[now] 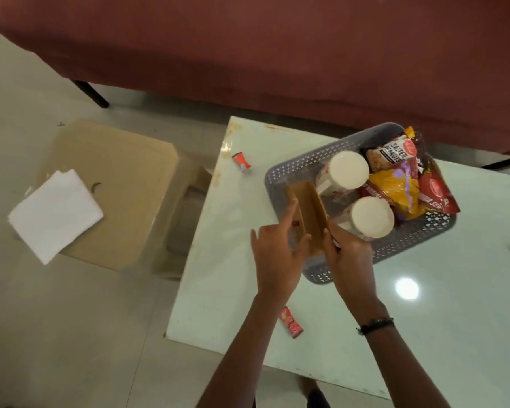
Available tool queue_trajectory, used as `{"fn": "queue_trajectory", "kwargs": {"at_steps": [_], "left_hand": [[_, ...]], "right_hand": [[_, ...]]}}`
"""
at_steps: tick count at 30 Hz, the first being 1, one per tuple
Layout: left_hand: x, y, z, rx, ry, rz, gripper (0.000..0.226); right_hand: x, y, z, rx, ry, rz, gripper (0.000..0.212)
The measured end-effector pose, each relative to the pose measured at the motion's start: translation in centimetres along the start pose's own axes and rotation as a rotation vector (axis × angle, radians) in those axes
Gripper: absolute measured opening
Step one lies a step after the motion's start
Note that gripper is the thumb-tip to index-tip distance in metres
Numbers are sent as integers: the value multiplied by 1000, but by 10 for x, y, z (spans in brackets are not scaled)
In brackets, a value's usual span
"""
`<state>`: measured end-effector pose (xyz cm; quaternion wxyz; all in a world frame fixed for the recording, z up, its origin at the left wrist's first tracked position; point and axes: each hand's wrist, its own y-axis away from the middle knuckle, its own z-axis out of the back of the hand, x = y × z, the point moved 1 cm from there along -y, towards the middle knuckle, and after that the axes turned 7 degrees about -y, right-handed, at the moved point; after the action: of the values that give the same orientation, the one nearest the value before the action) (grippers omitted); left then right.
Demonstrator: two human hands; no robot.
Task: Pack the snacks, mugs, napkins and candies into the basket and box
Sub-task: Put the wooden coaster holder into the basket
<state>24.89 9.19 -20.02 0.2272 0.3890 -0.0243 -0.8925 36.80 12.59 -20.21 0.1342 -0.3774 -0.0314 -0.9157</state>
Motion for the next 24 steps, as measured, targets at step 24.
{"fn": "queue_trajectory", "kwargs": {"at_steps": [24], "left_hand": [[56,-4,36,-337,-151,33,45]], "right_hand": [[38,-22,-8,-67,195,3,22]]}}
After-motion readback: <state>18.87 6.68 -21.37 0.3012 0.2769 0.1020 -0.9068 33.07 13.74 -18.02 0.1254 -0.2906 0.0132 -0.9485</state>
